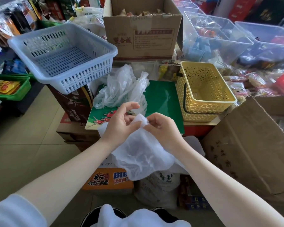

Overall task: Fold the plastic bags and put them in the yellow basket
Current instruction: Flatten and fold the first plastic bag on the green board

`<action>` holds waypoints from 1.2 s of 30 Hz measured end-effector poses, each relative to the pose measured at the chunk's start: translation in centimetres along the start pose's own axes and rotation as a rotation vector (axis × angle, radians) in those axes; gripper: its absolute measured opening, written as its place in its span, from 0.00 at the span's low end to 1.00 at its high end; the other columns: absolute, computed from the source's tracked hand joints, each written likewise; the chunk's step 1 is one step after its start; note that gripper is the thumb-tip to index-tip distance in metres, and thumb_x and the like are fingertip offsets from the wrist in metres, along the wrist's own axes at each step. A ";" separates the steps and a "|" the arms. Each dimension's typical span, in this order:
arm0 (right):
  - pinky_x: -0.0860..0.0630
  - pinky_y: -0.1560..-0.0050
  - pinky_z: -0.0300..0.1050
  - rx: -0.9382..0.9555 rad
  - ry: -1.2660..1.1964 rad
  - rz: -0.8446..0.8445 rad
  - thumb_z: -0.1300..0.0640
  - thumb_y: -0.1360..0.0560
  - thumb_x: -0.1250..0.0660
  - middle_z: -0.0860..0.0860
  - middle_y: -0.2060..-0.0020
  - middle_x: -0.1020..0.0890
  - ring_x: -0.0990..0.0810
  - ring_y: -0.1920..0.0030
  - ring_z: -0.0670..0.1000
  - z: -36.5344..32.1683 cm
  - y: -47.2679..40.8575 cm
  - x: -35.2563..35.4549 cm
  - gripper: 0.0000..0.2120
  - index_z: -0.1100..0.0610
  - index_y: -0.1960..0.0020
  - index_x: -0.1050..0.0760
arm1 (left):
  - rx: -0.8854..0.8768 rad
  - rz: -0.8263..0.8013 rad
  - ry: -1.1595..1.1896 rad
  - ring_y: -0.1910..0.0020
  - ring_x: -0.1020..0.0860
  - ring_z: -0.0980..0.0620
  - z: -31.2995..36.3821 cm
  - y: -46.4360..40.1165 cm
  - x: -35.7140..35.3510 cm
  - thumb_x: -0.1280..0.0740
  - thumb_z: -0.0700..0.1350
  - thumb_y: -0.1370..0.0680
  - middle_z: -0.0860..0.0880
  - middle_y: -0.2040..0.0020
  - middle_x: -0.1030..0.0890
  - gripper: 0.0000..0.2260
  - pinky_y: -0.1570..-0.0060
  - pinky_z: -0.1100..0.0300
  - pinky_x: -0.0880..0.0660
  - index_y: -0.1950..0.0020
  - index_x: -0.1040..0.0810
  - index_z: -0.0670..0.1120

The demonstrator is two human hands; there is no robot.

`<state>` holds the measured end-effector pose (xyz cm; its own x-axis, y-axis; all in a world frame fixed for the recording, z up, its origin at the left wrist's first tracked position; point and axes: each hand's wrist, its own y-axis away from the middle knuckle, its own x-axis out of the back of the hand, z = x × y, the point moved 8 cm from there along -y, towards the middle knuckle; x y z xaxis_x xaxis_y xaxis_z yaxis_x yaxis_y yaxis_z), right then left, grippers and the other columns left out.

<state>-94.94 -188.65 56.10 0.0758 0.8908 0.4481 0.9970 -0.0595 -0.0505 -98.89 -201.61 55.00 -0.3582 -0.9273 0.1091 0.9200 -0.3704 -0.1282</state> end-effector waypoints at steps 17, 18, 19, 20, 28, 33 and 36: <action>0.27 0.62 0.51 -0.213 -0.521 -0.195 0.52 0.31 0.30 0.49 0.61 0.23 0.26 0.62 0.52 4.0 1.1 -0.1 0.13 0.53 0.53 0.33 | 0.023 0.091 -0.283 0.69 0.29 0.60 -0.5 -0.4 1.6 0.40 0.53 0.23 0.51 0.66 0.25 0.09 0.66 0.66 0.32 0.57 0.27 0.49; 0.26 0.60 0.54 -0.176 -0.483 -0.225 0.55 0.33 0.29 0.51 0.59 0.22 0.24 0.61 0.54 3.8 1.1 -0.2 0.15 0.56 0.53 0.33 | 0.026 0.088 -0.277 0.69 0.29 0.62 -0.5 -0.5 1.6 0.40 0.53 0.23 0.52 0.66 0.25 0.09 0.66 0.68 0.33 0.57 0.27 0.49; 0.28 0.60 0.55 -0.151 -0.437 -0.210 0.55 0.34 0.28 0.54 0.58 0.22 0.25 0.60 0.55 3.9 0.9 -0.1 0.15 0.57 0.54 0.32 | 0.028 0.082 -0.278 0.69 0.29 0.62 -0.6 -0.5 1.5 0.41 0.53 0.23 0.53 0.66 0.25 0.09 0.66 0.69 0.33 0.57 0.27 0.50; 0.30 0.60 0.54 -0.130 -0.389 -0.170 0.54 0.35 0.28 0.55 0.59 0.23 0.27 0.61 0.55 3.9 0.7 0.1 0.14 0.57 0.56 0.31 | 0.030 0.079 -0.278 0.69 0.30 0.62 -0.7 -0.5 1.3 0.41 0.53 0.23 0.54 0.66 0.25 0.09 0.66 0.69 0.33 0.57 0.27 0.50; 0.40 0.74 0.36 -0.222 -0.232 -0.227 0.57 0.24 0.34 0.53 0.71 0.32 0.36 0.75 0.44 5.1 1.0 1.2 0.11 0.59 0.63 0.29 | 0.007 0.147 -0.227 0.70 0.32 0.64 -0.9 0.0 1.3 0.43 0.49 0.20 0.54 0.67 0.29 0.08 0.67 0.71 0.35 0.57 0.29 0.51; 0.32 0.62 0.46 -0.242 -0.088 -0.302 0.61 0.29 0.29 0.56 0.66 0.26 0.29 0.65 0.51 6.6 1.5 0.1 0.07 0.62 0.62 0.26 | 0.205 0.248 -0.167 0.62 0.27 0.57 -3.0 0.1 3.4 0.43 0.48 0.19 0.52 0.62 0.26 0.09 0.57 0.60 0.31 0.56 0.28 0.50; 0.38 0.66 0.43 -0.206 -0.007 -0.124 0.59 0.28 0.30 0.52 0.71 0.29 0.33 0.69 0.49 6.1 0.0 2.0 0.12 0.56 0.67 0.29 | 0.321 0.228 -0.352 0.54 0.25 0.49 -3.9 0.2 4.8 0.40 0.43 0.21 0.49 0.55 0.22 0.03 0.55 0.58 0.30 0.50 0.28 0.45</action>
<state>-94.86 -184.16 51.53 -0.0470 0.9002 0.4329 0.9814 -0.0393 0.1881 -101.02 -206.41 51.62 -0.1184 -0.8876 0.4451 0.9906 -0.0747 0.1145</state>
